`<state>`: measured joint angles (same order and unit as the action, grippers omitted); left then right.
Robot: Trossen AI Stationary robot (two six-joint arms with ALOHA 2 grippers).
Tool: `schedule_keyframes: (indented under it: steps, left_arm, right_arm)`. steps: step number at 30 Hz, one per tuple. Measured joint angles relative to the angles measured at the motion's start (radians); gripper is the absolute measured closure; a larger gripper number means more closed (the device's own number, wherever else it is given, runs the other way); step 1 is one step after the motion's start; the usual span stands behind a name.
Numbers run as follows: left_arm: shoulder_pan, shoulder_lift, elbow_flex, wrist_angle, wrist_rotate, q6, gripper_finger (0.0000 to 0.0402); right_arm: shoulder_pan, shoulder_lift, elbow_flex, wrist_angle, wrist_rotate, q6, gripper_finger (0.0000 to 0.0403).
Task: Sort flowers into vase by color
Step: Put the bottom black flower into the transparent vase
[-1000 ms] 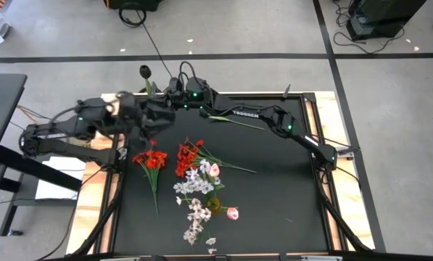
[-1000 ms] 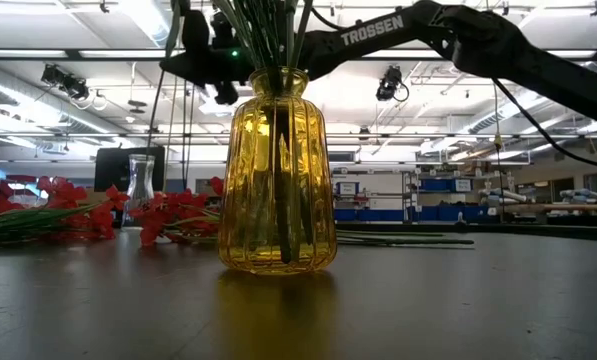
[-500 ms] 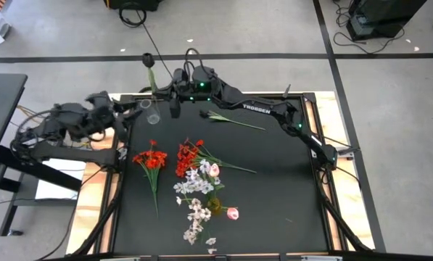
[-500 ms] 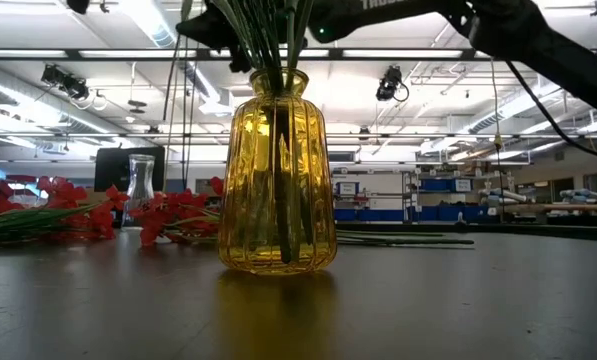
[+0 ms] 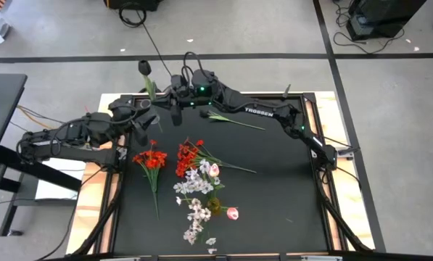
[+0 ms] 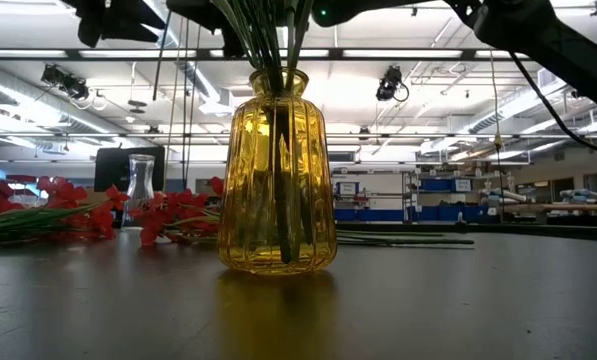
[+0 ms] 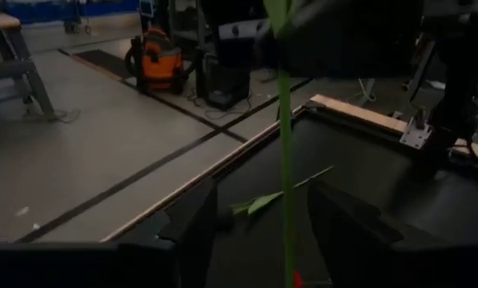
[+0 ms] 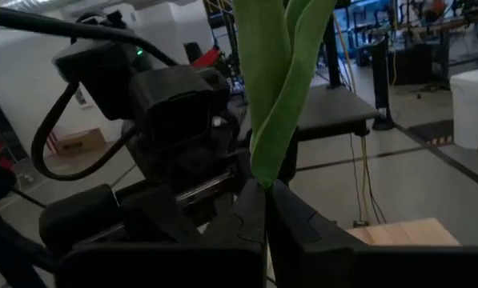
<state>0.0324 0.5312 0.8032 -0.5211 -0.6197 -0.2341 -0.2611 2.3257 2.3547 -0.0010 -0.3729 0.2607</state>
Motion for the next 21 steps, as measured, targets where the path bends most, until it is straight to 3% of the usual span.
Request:
schedule_keyframes:
  steps: [7,21]
  left_arm:
    - [0.0,-0.002,-0.009,0.163,0.003,0.077,0.0234]
    - [0.063,0.048,-0.009,0.162,0.183,0.044,0.0343]
  right_arm:
    - [0.02,0.0,0.0,-0.015,-0.022,-0.001,0.0392]
    - [0.037,0.001,0.0,-0.016,-0.025,-0.017,0.0392]
